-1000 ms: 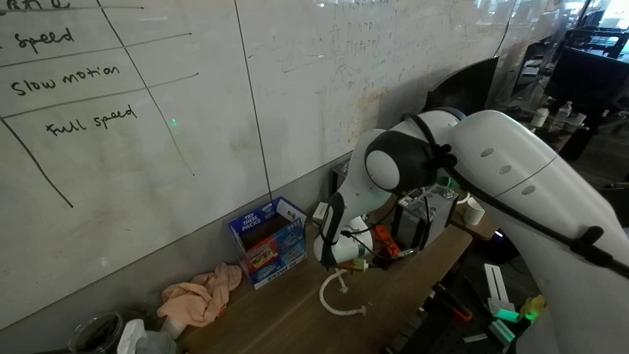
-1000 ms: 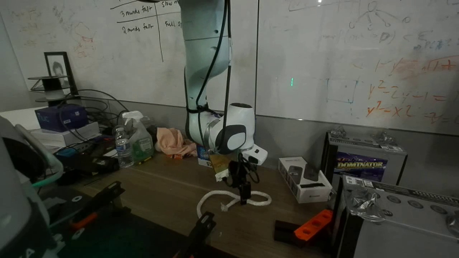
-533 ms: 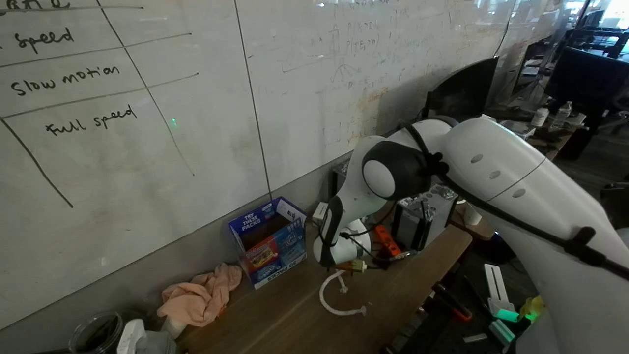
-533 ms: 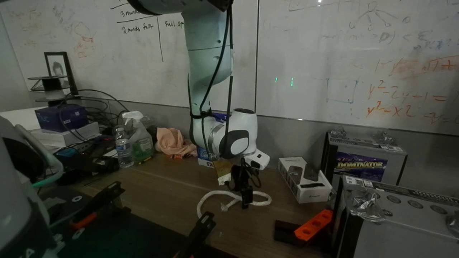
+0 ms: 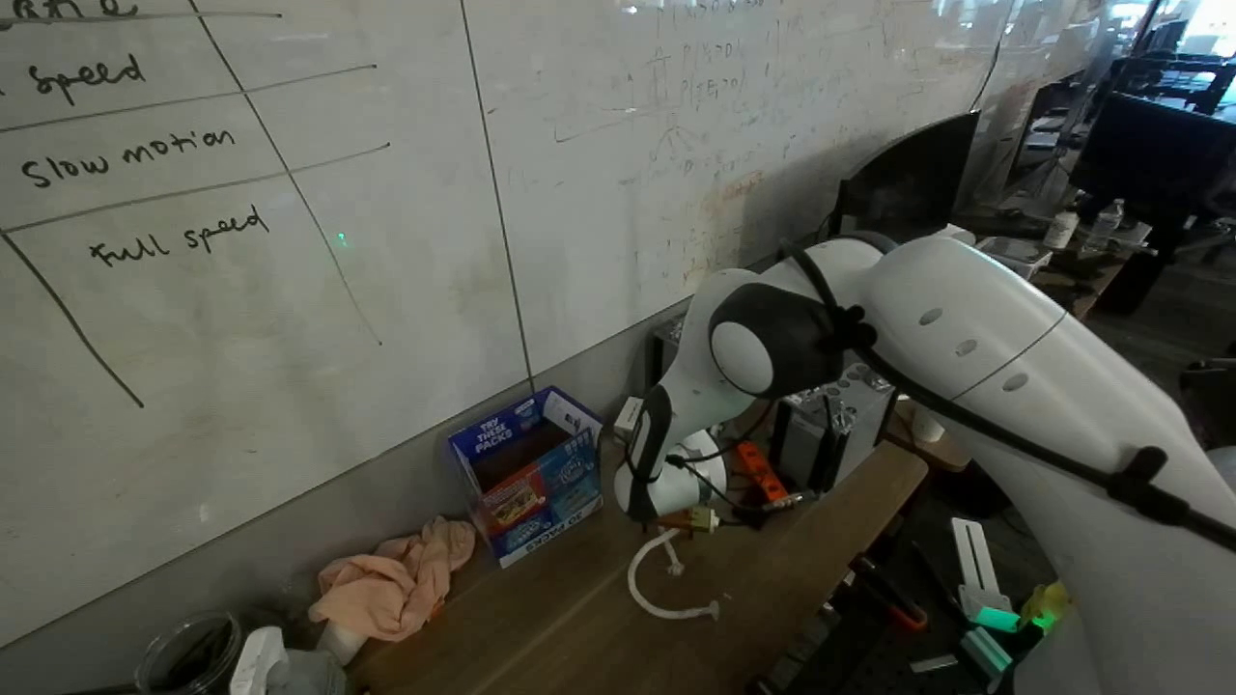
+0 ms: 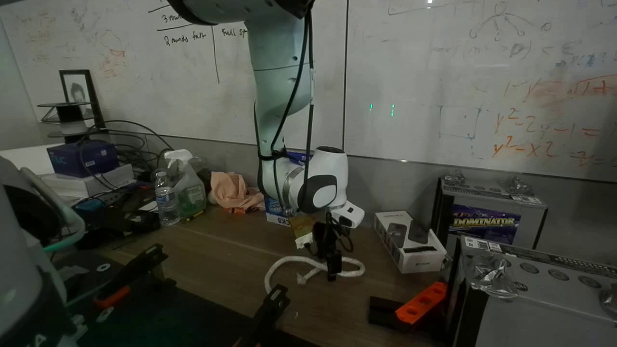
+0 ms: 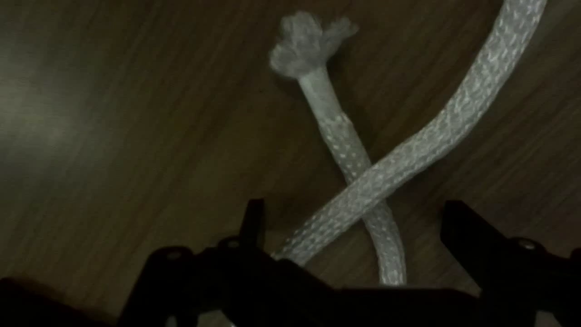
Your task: Pick up the ropes and put them in the blue box.
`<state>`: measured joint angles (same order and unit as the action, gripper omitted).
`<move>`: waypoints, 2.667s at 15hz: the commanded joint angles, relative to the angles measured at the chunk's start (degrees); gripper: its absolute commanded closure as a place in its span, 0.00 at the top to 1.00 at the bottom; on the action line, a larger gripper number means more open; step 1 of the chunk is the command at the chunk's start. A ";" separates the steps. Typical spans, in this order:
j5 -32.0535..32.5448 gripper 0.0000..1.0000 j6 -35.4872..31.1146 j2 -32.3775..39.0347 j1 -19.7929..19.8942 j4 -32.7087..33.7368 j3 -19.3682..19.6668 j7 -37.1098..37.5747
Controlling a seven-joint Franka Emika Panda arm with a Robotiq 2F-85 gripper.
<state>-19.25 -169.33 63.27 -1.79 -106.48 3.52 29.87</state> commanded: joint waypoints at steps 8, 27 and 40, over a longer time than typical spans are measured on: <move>-0.30 0.20 3.22 0.06 -3.57 2.00 3.27 0.75; 3.50 0.15 12.09 -28.74 -8.00 -7.08 5.76 0.22; 12.30 0.11 32.49 -53.49 -11.02 -0.24 -0.96 22.92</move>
<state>-9.75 -139.03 12.71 -12.29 -109.28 4.35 43.48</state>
